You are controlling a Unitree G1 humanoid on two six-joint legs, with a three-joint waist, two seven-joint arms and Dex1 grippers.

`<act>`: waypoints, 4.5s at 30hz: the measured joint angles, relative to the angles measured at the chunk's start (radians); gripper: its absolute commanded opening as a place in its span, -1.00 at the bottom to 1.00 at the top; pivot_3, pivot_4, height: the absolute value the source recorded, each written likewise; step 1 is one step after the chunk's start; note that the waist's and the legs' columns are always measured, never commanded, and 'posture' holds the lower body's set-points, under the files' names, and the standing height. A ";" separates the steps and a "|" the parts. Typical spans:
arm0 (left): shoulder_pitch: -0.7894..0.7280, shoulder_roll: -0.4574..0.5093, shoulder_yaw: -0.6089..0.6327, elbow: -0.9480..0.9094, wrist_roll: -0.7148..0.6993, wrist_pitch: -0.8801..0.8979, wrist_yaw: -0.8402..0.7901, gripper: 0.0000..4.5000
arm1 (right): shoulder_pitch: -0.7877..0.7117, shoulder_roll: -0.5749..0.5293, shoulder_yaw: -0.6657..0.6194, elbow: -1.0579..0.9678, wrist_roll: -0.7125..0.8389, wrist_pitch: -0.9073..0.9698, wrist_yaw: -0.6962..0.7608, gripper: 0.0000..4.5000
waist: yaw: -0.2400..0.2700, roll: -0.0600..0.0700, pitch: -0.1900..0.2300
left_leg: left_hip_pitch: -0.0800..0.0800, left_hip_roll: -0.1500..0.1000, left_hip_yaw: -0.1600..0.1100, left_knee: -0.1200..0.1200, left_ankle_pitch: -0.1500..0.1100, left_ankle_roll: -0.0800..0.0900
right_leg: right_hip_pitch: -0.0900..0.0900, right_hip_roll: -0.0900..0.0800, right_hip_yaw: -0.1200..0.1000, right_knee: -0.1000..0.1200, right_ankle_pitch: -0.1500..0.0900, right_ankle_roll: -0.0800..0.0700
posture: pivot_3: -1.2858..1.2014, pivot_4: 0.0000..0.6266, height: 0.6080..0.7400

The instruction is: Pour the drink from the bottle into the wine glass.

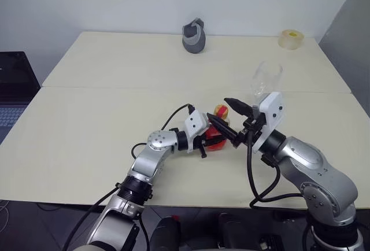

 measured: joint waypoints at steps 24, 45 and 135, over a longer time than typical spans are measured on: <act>0.011 0.010 0.000 -0.007 0.015 0.000 0.000 -0.55 | -0.037 -0.140 -0.113 0.058 0.165 0.025 0.163 -0.12 | 0.000 0.000 0.000 | 0.000 0.000 0.000 0.000 0.000 0.000 | 0.000 0.000 0.000 0.000 0.002 -0.003 | 0.03 -0.52 1.00; 0.011 0.016 -0.001 -0.006 0.020 -0.006 -0.002 -0.56 | -0.038 -0.126 -0.013 0.080 0.039 0.000 0.115 -0.12 | -0.001 0.000 0.000 | 0.000 0.000 0.000 0.000 0.000 0.000 | 0.000 0.000 0.000 0.000 0.001 -0.003 | 0.03 -0.52 1.00; -0.007 -0.004 -0.017 0.036 0.028 -0.102 -0.027 -0.59 | -0.051 -0.108 -0.020 0.051 -0.043 -0.049 0.063 0.95 | -0.001 0.002 0.002 | 0.000 -0.001 0.000 0.000 0.000 0.000 | 0.000 0.000 0.000 0.000 0.000 -0.001 | 0.03 -0.52 1.00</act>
